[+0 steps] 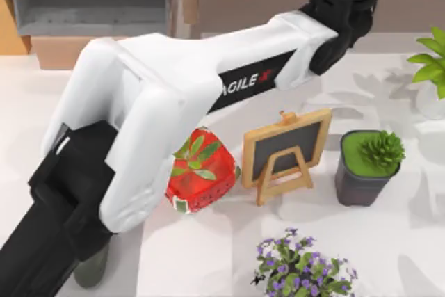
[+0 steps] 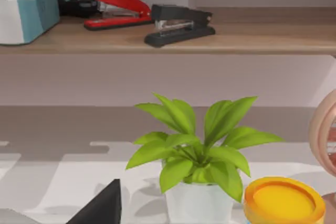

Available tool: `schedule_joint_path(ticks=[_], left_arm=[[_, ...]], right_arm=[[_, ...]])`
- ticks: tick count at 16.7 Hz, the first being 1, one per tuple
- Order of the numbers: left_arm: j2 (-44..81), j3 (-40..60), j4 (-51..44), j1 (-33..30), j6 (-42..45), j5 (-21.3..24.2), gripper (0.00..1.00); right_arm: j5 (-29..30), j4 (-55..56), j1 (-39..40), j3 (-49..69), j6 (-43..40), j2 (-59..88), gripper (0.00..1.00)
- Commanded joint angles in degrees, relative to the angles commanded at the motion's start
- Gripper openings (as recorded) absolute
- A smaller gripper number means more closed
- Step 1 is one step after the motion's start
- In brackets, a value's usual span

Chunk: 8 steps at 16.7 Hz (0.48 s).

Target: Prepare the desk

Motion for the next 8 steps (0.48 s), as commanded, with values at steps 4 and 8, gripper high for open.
schedule_joint_path(ticks=[4,8], left_arm=[[-3.6,-5.2,1.7,-1.1,0.1,-1.2,0.0],[-8.0,-11.7,3.9,-2.7,0.2,-2.7,0.0]], right_arm=[[0.0,0.0,0.0,0.0,0.0,0.0,1.0],[0.0,0.0,0.0,0.0,0.0,0.0,1.0]])
